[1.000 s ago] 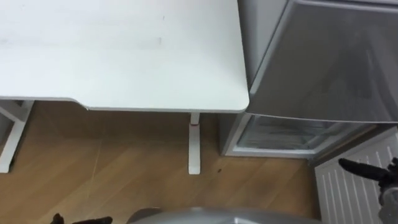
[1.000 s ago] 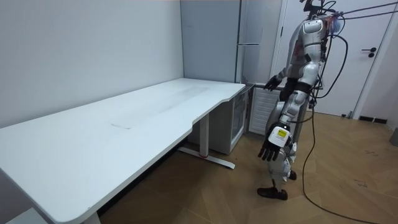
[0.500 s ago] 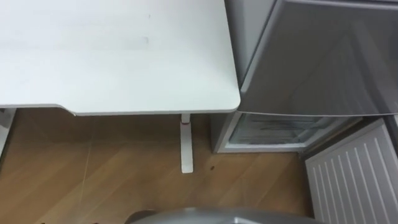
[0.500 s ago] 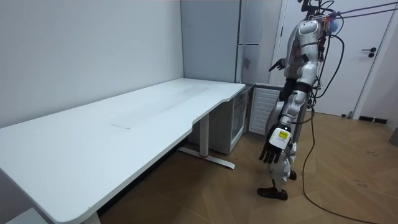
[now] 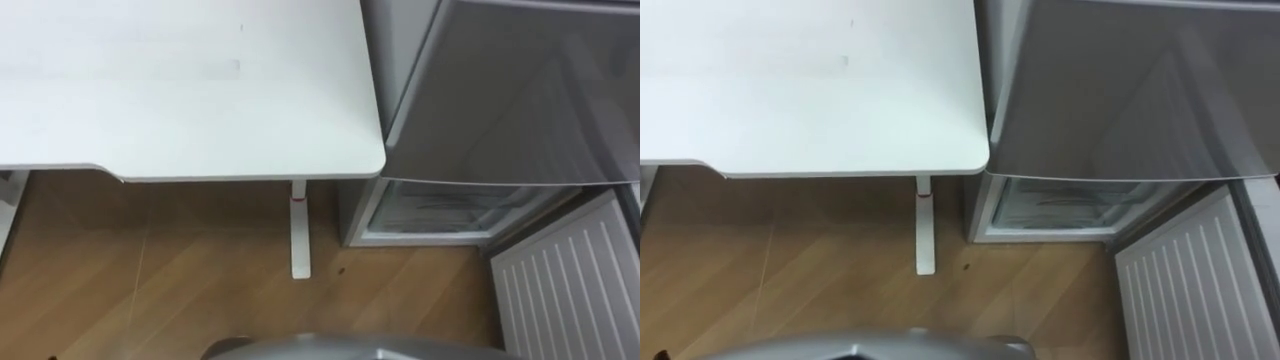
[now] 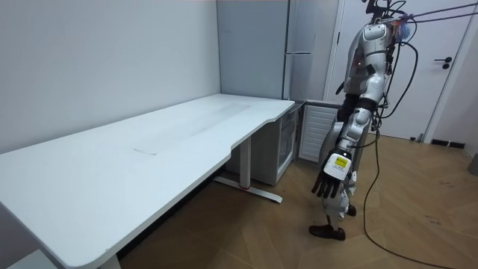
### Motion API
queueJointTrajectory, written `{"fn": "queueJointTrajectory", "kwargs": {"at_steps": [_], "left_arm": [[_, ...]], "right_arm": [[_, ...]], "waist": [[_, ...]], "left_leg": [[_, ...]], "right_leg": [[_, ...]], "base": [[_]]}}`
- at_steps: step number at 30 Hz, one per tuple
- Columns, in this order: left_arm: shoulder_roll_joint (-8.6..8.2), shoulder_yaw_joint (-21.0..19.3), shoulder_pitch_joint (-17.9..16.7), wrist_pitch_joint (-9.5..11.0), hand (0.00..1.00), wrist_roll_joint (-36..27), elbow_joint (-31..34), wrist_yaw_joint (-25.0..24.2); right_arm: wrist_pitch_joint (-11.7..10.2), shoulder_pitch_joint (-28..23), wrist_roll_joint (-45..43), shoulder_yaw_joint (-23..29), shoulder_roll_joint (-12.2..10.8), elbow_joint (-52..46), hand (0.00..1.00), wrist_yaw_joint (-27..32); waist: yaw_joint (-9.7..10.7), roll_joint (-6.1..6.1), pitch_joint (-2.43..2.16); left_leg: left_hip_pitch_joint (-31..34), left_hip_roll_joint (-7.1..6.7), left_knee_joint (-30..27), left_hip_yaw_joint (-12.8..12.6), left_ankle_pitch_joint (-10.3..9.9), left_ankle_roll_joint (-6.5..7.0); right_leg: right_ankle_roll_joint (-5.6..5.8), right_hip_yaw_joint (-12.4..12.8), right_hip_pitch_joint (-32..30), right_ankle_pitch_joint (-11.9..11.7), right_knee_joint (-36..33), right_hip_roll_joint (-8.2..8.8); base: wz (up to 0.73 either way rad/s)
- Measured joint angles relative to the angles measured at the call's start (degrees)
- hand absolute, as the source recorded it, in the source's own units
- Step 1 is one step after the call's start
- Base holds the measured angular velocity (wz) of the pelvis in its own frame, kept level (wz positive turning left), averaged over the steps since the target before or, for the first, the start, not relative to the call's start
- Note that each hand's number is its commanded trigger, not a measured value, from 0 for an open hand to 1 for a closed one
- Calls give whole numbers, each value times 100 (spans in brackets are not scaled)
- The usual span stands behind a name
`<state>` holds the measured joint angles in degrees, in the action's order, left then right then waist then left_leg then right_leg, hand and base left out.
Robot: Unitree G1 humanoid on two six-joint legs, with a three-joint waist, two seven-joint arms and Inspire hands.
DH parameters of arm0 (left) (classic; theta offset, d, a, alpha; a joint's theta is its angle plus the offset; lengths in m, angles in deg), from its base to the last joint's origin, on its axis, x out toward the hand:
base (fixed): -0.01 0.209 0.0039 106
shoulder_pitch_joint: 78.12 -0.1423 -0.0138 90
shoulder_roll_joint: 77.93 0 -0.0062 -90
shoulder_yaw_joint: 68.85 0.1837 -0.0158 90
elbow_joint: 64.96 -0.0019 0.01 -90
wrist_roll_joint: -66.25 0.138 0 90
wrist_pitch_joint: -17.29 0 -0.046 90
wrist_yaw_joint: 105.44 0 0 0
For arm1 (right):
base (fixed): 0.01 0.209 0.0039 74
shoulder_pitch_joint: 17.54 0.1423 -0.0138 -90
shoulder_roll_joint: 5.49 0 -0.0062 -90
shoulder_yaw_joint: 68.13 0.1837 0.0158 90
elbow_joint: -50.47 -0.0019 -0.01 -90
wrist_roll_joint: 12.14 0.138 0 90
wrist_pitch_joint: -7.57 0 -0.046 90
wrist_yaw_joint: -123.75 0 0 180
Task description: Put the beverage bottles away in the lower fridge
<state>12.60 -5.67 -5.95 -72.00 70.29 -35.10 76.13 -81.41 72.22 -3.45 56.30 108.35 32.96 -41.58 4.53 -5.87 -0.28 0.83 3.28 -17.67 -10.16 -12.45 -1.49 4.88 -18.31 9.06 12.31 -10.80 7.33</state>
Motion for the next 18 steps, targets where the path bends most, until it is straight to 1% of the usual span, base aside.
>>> {"fn": "queueJointTrajectory", "kwargs": {"at_steps": [1,4,5,7,8,10,13,18], "left_arm": [[5,0,-18,-13,0,28,24,3],[7,0,-64,-88,0,97,71,6],[7,-2,-78,-111,0,136,72,6],[8,-11,-81,-149,0,227,74,11],[11,-11,-90,-165,0,284,73,16],[11,-11,-117,-195,0,295,73,16],[15,-11,-160,-211,0,296,73,19],[41,-11,-205,-233,0,295,74,27]], "right_arm": [[20,-1,-35,0,2,45,0,-2],[74,-126,-50,1,26,156,0,-51],[138,-148,-49,4,27,180,0,-68],[194,-182,-51,13,27,289,0,-134],[290,-211,-50,15,27,334,0,-196],[395,-247,-50,14,27,347,0,-279],[433,-255,-50,13,27,348,0,-351],[516,-256,27,13,27,360,0,-396]], "waist": [[0,7,-1],[2,70,-30],[2,91,-33],[15,108,-33],[15,113,-30],[20,109,-30],[19,80,-28],[2,49,-4]], "left_leg": [[4,9,-10,2,-3,-3],[-13,35,-14,5,3,-12],[-28,41,-6,5,10,-21],[-40,47,4,6,20,-31],[-41,52,5,6,21,-33],[-41,54,4,5,21,-34],[-37,53,-12,-1,21,-33],[-7,58,-40,3,21,-33]], "right_leg": [[-3,5,0,-2,2,-8],[-22,14,17,-13,5,-34],[-26,14,29,-16,4,-41],[-30,8,40,-18,4,-49],[-31,8,48,-18,4,-54],[-31,12,59,-17,6,-55],[-42,28,56,-6,26,-55],[-52,81,19,20,29,-73]], "base": [[0],[0],[0],[0],[0],[0],[0],[0]]}}
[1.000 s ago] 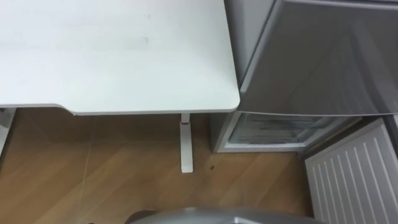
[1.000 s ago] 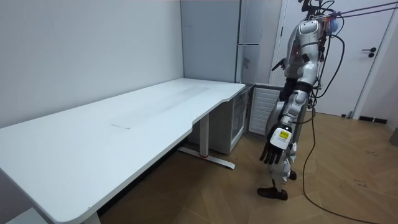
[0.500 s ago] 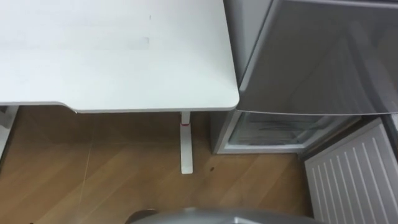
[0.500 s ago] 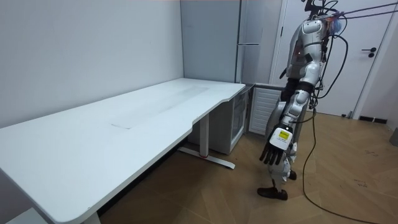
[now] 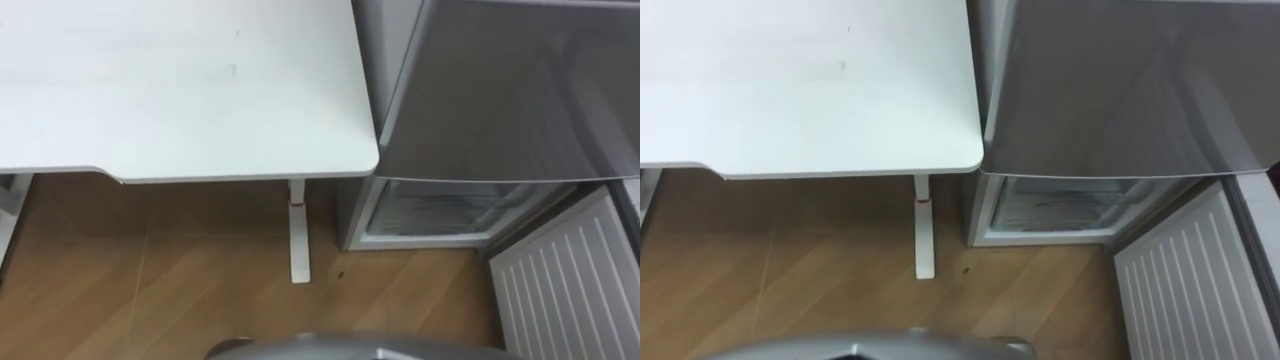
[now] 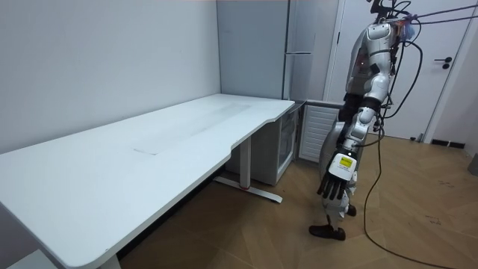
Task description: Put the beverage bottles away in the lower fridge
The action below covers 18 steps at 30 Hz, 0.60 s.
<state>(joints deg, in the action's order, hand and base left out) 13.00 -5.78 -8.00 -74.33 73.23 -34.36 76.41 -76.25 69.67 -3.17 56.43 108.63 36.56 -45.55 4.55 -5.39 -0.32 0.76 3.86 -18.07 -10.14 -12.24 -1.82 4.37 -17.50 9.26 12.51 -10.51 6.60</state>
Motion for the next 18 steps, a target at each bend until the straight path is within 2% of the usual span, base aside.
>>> {"fn": "queueJointTrajectory", "kwargs": {"at_steps": [5,7,12,18], "left_arm": [[152,1,31,-6,0,1,13,15],[158,6,38,4,0,-3,46,22],[157,15,27,3,0,0,91,22],[157,81,46,10,0,5,91,38]], "right_arm": [[14,-17,1,0,0,10,0,-1],[14,-36,13,-1,0,24,0,0],[18,-39,15,-5,-1,32,0,35],[-2,4,24,-16,-2,30,0,36]], "waist": [[4,-11,16],[10,12,30],[-4,62,26],[-14,232,30]], "left_leg": [[145,80,-147,85,-27,-43],[187,104,-179,96,-40,-62],[277,152,-257,106,-71,-91],[263,150,-268,103,-99,-106]], "right_leg": [[-51,34,-20,-7,80,-108],[-69,38,-41,2,86,-133],[-110,28,-113,36,68,-174],[-111,46,-94,34,63,-175]], "base": [[4],[4],[0],[0]]}}
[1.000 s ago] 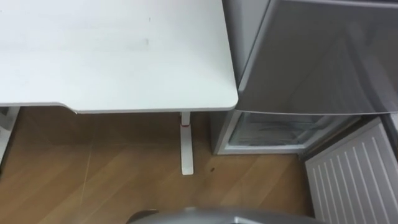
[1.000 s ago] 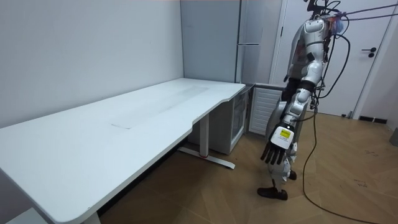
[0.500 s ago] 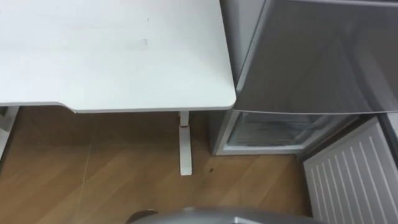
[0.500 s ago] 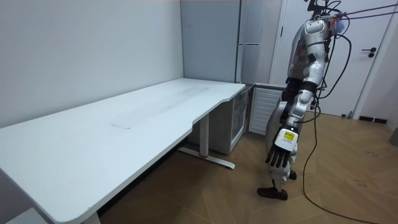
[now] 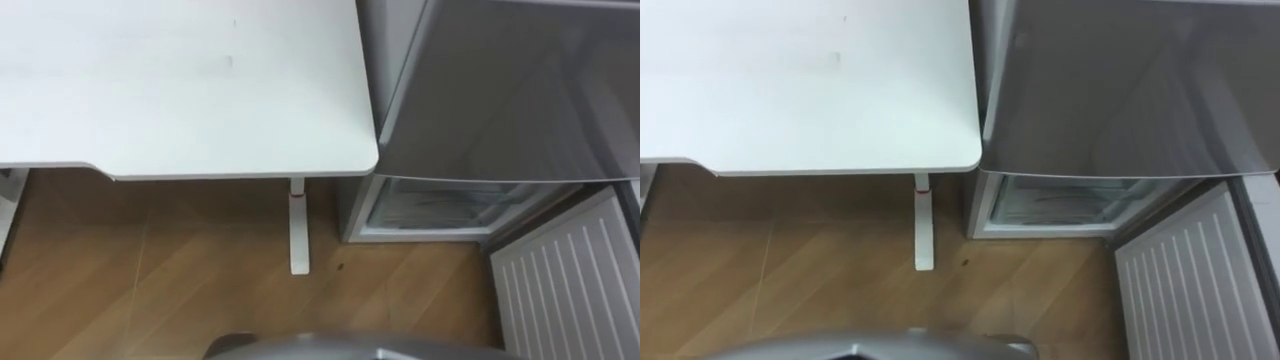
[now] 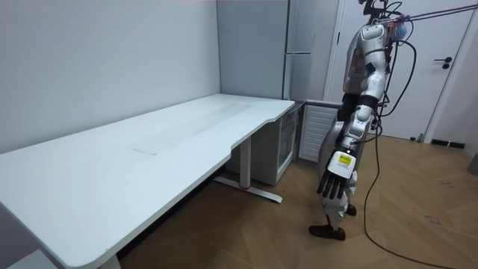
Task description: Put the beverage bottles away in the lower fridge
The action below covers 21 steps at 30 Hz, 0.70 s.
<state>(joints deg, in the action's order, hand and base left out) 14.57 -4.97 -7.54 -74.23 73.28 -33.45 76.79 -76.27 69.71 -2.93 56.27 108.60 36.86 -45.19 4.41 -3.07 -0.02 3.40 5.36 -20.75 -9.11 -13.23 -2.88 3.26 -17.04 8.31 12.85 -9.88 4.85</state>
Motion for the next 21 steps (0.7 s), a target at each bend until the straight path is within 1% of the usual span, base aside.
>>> {"fn": "queueJointTrajectory", "kwargs": {"at_steps": [2,3,4,6,8,12,13,15,17,20,21], "left_arm": [[-11,160,5,11,0,11,1,-2],[-18,174,12,14,0,43,2,-9],[-33,177,32,17,0,129,5,-19],[-39,236,37,18,0,159,8,-31],[-41,341,75,17,0,170,1,-58],[-76,448,125,16,0,273,-5,-86],[-79,447,145,15,0,271,-8,-106],[-81,447,194,15,0,265,-8,-136],[-81,443,198,16,0,262,-6,-140],[-94,445,215,17,0,266,-4,-139],[-94,445,215,18,0,267,-4,-138]], "right_arm": [[-36,16,10,-39,-7,0,0,0],[-37,16,25,-55,-10,0,0,-1],[-56,14,64,-64,-20,-10,0,15],[-139,13,231,-147,-21,-67,0,48],[-176,-6,354,-220,-46,-67,0,58],[-189,-35,518,-238,-96,-76,0,-4],[-208,-44,565,-237,-146,-92,0,-11],[-316,-111,635,-214,-236,-97,0,-22],[-442,-210,729,-170,-383,-157,0,-22],[-591,-368,756,-161,-555,-274,0,-21],[-616,-387,755,-161,-574,-284,0,-22]], "waist": [[4,97,-3],[6,115,-5],[2,144,6],[-8,166,21],[-9,176,29],[-9,119,27],[-7,105,32],[0,77,31],[1,91,0],[-8,89,-7],[-6,96,-11]], "left_leg": [[-15,3,8,-7,-6,-1],[-17,3,15,-7,-6,-1],[-16,4,48,-9,-6,-1],[-13,0,80,-29,-1,2],[-16,-3,90,-35,0,3],[5,-6,88,-35,0,2],[19,-6,71,-39,-1,1],[59,-9,55,-34,-2,0],[90,-9,37,-30,-12,-6],[96,15,-6,-27,-68,-13],[96,21,-13,-27,-84,-13]], "right_leg": [[0,20,4,0,-9,0],[0,25,4,0,-11,0],[0,56,-1,1,-13,0],[-2,120,-28,6,11,-5],[0,120,-33,8,19,-3],[-1,115,-55,9,20,-4],[0,115,-71,9,23,-4],[-1,104,-86,8,40,-5],[0,110,-109,7,43,-5],[-4,112,-110,1,11,-20],[-5,112,-109,-3,5,-24]], "base": [[0],[0],[0],[-5],[-2],[0],[0],[0],[0],[0],[-4]]}}
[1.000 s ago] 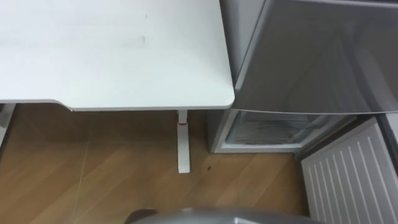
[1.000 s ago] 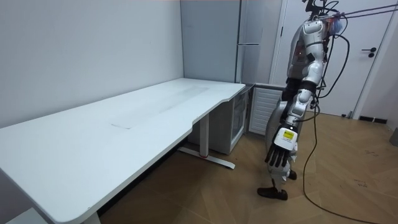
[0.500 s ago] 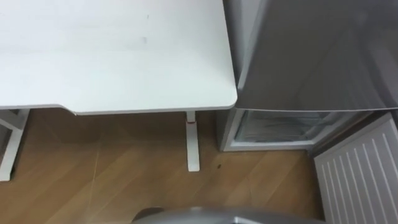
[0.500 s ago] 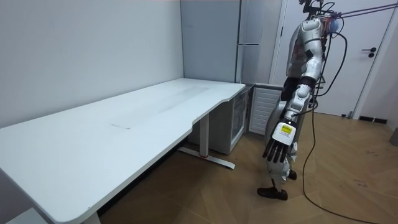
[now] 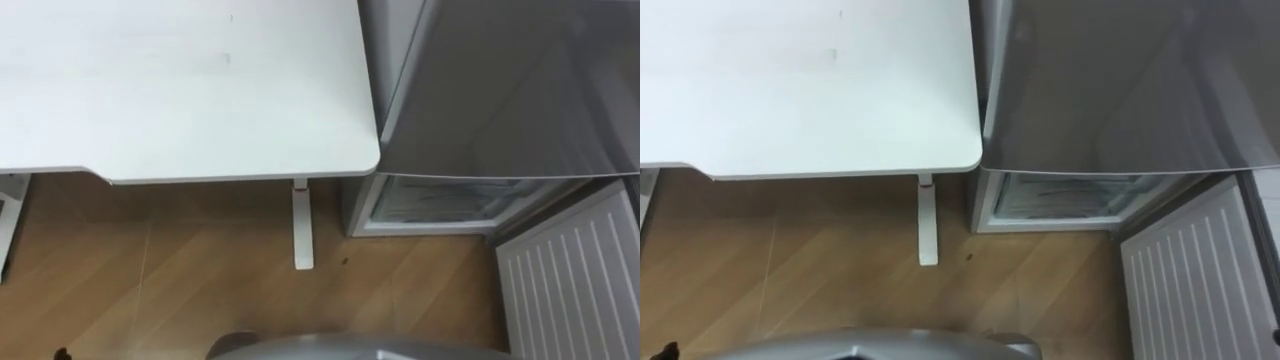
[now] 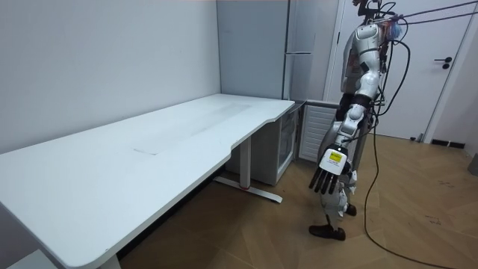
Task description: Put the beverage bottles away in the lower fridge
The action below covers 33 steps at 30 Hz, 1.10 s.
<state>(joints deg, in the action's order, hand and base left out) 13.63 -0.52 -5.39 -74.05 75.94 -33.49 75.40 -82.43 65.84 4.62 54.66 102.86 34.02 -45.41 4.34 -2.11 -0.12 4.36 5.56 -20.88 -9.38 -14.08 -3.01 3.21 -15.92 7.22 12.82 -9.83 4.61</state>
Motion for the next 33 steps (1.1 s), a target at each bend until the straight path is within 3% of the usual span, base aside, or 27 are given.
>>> {"fn": "queueJointTrajectory", "kwargs": {"at_steps": [5,9,12,15,17,21,25,33], "left_arm": [[2,79,10,9,0,5,0,0],[1,206,14,8,0,-7,-13,-22],[-10,300,57,8,0,-12,-12,-24],[-79,398,96,8,0,-60,-11,-31],[-175,516,169,8,0,-88,-10,-33],[-310,793,200,24,0,-126,20,-4],[-410,894,149,35,0,-125,20,17],[-525,1129,59,3,0,-170,20,254]], "right_arm": [[-135,-35,5,-34,-40,-163,0,-59],[-158,-84,245,-131,-82,-401,0,-161],[-214,-210,431,-183,-236,-756,0,-163],[-278,-482,413,-285,-534,-1302,0,-163],[-424,-930,417,-294,-883,-1983,0,-162],[-507,-1377,420,-448,-1453,-2868,0,-160],[-640,-1603,550,-464,-1886,-3454,0,-161],[-883,-1820,586,-697,-2175,-3817,0,-162]], "waist": [[-13,86,-8],[-16,88,-5],[-15,85,-3],[-87,67,6],[-107,24,4],[-122,-105,8],[-132,-146,6],[-133,-138,3]], "left_leg": [[-45,36,21,-75,-44,13],[-111,60,74,-185,-38,9],[-138,79,153,-264,15,1],[-289,87,315,-406,83,-17],[-314,87,396,-426,137,-33],[-298,107,429,-495,177,-41],[-302,113,427,-559,176,-37],[-301,114,426,-587,180,-28]], "right_leg": [[1,38,13,-78,-2,-13],[-8,131,2,-85,-4,-15],[-29,191,-37,-111,-2,-24],[-48,343,-46,-135,10,-35],[-57,380,-73,-142,10,-43],[-81,473,-153,-156,18,-66],[-78,539,-189,-181,23,-64],[-74,577,-213,-207,18,-61]], "base": [[-10],[-18],[-14],[-23],[-11],[-12],[-11],[-2]]}}
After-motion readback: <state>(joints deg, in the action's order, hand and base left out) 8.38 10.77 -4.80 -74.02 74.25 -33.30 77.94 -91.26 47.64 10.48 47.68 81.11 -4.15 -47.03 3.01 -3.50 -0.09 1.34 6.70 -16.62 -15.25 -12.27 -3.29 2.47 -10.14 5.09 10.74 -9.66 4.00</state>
